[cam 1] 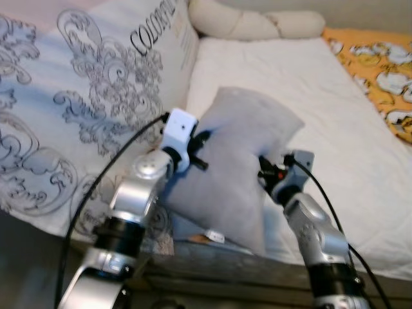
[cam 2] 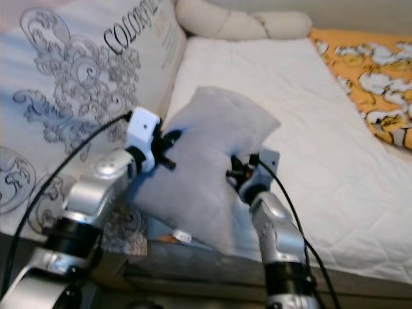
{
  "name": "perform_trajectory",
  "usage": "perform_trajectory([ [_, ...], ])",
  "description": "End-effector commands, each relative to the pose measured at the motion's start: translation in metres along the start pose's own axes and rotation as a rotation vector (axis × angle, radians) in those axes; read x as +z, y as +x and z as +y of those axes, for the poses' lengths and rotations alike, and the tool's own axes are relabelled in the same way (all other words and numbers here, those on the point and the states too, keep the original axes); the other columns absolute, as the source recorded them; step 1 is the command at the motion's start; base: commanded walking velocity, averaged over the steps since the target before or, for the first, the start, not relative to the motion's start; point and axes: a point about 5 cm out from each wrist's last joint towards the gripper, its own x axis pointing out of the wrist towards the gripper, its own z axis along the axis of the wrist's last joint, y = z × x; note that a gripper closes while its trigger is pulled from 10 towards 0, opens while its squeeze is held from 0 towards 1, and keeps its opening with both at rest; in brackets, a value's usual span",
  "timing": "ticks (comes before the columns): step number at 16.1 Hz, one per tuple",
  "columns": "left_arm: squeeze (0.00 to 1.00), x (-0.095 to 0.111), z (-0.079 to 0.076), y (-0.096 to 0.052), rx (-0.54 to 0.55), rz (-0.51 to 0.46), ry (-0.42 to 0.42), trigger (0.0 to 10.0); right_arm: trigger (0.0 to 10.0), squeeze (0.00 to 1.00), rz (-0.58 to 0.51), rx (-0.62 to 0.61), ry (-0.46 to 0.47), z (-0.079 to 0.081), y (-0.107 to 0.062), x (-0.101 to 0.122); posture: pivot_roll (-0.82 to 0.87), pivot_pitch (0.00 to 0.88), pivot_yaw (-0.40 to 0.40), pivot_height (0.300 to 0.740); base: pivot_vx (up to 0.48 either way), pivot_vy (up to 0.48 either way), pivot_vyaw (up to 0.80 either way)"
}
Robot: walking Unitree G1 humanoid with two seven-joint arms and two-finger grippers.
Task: Clean up the room
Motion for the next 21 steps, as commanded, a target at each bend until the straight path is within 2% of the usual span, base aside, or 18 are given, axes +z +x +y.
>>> perform_trajectory([
  [1, 0.0, 0.0122, 0.0042, -0.0001, 0.014, -0.049, 0.016, 10.0, 10.0, 0.0, -0.006, 0.032, -0.014, 0.0073, 0.0025, 0.0028, -0.02, 0.0, 0.016, 0.74, 0.289, 0.0, 0.0],
  [21, 0.0, 0.0126, 0.0065, -0.0001, 0.012, -0.046, 0.024, 10.0, 10.0, 0.0, -0.014, 0.028, -0.012, 0.0086, 0.0042, 0.0019, -0.02, 0.0, 0.027, 0.74, 0.287, 0.0, 0.0],
])
